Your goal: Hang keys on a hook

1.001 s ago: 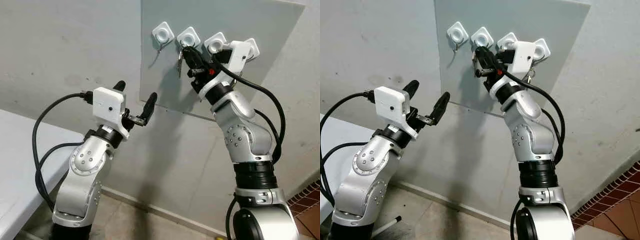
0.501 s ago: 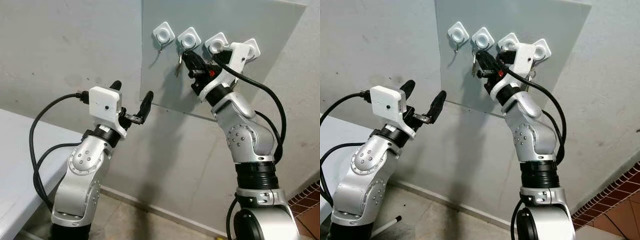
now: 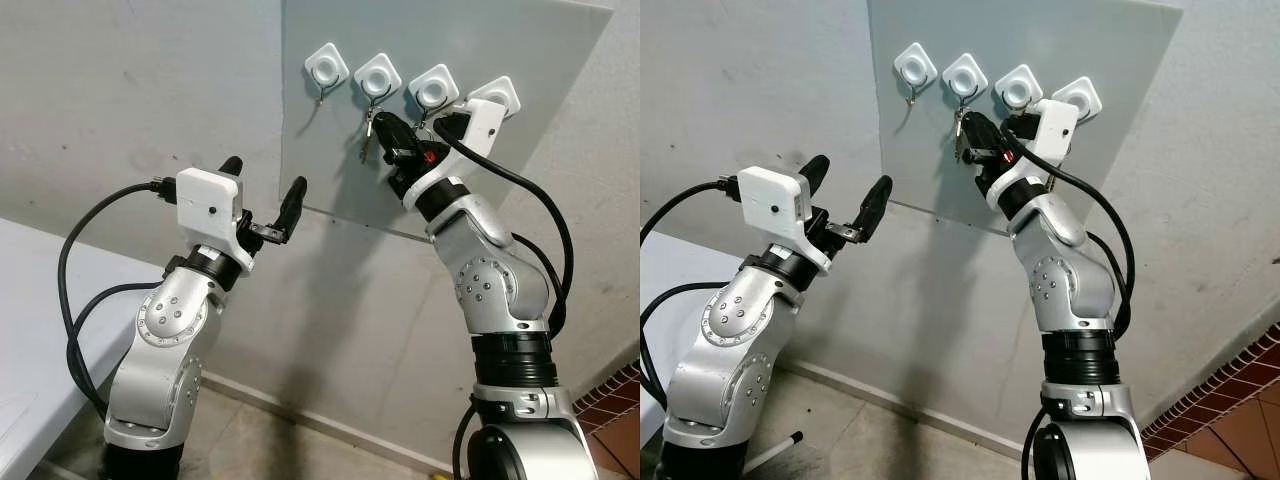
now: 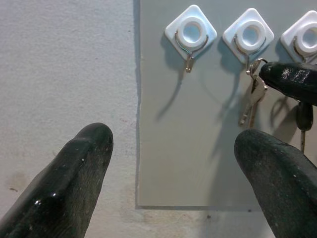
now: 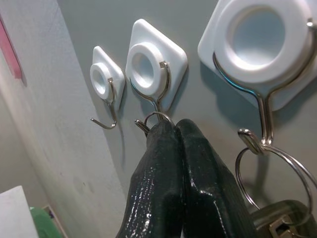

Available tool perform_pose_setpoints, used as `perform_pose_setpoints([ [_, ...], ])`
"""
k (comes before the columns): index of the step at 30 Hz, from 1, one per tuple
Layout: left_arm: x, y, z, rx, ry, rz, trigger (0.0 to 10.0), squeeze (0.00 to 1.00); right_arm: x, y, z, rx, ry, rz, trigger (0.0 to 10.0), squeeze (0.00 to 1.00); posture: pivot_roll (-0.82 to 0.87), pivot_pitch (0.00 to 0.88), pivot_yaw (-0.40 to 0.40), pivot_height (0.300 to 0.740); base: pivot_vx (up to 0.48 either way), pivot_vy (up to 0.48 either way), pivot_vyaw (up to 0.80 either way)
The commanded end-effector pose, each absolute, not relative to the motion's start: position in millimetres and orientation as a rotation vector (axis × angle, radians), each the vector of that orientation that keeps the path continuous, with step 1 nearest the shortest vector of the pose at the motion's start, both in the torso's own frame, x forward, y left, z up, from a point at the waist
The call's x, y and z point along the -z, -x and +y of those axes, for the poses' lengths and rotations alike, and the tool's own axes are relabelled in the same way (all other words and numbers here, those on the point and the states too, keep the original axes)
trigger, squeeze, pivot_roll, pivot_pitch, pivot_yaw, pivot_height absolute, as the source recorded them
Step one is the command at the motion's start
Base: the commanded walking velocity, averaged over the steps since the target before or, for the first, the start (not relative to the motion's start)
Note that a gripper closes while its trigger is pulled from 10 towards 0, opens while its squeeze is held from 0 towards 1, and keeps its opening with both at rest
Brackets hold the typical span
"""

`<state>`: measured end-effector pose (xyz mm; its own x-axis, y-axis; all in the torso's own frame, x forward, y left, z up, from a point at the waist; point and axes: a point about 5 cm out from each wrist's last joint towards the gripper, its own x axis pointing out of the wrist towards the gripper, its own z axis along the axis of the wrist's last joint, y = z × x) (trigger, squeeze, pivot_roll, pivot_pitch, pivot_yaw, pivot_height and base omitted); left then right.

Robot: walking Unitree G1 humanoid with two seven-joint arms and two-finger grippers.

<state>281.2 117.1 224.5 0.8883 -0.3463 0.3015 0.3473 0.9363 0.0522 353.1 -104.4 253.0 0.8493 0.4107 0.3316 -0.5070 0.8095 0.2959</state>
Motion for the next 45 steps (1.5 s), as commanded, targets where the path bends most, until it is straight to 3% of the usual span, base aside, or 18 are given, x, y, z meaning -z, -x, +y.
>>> perform_pose_setpoints([
  [1,-231,-280,117,0.36,0.003,-0.335,10.0,0.0,-256,-351,-108,-0.485,-0.358,-0.291,10.0,0.0,-0.03,0.0,-0.064,0.74,0.0,0.0,0.0],
  [20,-232,-280,117,0.352,0.016,-0.334,10.0,0.0,-247,-349,-101,-0.512,-0.368,-0.261,10.0,0.0,-0.03,0.0,-0.065,0.74,0.0,0.0,0.0],
  [21,-232,-280,117,0.351,0.017,-0.334,10.0,0.0,-246,-349,-101,-0.516,-0.373,-0.26,10.0,0.73,-0.03,0.0,-0.067,0.74,0.0,0.0,0.0],
  [22,-232,-280,117,0.349,0.017,-0.333,10.0,0.0,-246,-348,-100,-0.519,-0.379,-0.261,10.0,1.0,-0.03,0.0,-0.067,0.74,0.0,0.0,0.0],
  [35,-230,-282,120,0.331,0.016,-0.324,10.0,0.0,-243,-346,-102,-0.51,-0.354,-0.284,10.0,1.0,-0.03,0.0,-0.062,0.74,0.0,0.0,0.0],
  [45,-185,-286,141,0.189,0.057,-0.188,10.0,0.0,-192,-339,-104,-0.492,-0.288,-0.193,10.0,1.0,-0.04,0.0,-0.051,0.74,0.0,0.0,0.0],
])
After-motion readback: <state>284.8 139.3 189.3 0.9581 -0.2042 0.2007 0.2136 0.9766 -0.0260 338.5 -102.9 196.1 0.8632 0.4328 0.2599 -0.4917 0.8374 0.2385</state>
